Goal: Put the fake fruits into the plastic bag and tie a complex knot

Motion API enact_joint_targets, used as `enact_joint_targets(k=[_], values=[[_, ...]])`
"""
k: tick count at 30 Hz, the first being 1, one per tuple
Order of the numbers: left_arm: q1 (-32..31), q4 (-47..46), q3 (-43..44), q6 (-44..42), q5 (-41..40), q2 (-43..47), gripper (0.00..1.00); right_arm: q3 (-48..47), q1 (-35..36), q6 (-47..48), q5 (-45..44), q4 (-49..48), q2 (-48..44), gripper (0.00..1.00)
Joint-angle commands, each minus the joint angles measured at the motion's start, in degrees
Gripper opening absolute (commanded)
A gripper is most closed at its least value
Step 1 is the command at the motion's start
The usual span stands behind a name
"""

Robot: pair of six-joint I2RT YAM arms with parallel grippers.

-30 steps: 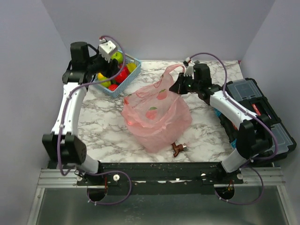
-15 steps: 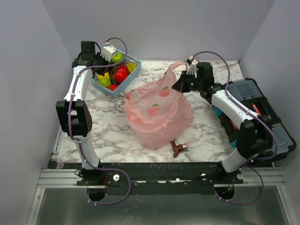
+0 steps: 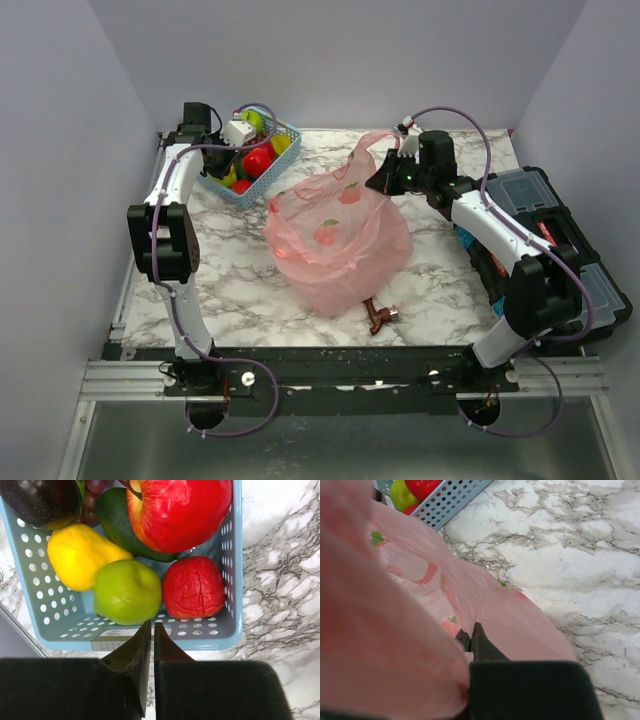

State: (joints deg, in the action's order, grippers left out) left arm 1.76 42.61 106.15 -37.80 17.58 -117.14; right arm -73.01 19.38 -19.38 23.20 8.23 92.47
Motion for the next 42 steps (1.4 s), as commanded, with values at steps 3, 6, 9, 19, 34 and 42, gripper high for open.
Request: enact_joint_targets(k=[3, 6, 9, 19, 34, 42], values=[[-0.21, 0.35, 0.29, -2.94, -3.43, -3.37, 0.05, -1.54, -0.30, 0.88, -0.31, -0.14, 0.43, 0.01], [-0.18, 0.70, -0.88, -4.19, -4.82, -3.82, 0.03, -1.61, -0.35, 0.90, -0.29, -0.02, 0.43, 0.01], [-0.01, 0.63, -4.38, -5.29, -5.47, -1.89, 0.01, -1.66, -0.31, 1.09, -0.38, -0.05, 0.42, 0.01], [0.42, -2.33, -26.23, -7.86, -7.50, 12.33, 0.00, -0.09, -0.44, 1.17, -0.17, -0.14, -0.26, 0.01], [4.77, -2.01, -37.12, 1.12, 18.23, 35.07, 0.69, 3.04, -0.40, 1.04, 0.83, -0.71, -1.41, 0.01], [4.74, -15.18, -36.94, 30.10, 19.61, 37.37, 0.99, 3.63, -0.40, 0.16, 0.36, -1.53, -1.59, 0.01]])
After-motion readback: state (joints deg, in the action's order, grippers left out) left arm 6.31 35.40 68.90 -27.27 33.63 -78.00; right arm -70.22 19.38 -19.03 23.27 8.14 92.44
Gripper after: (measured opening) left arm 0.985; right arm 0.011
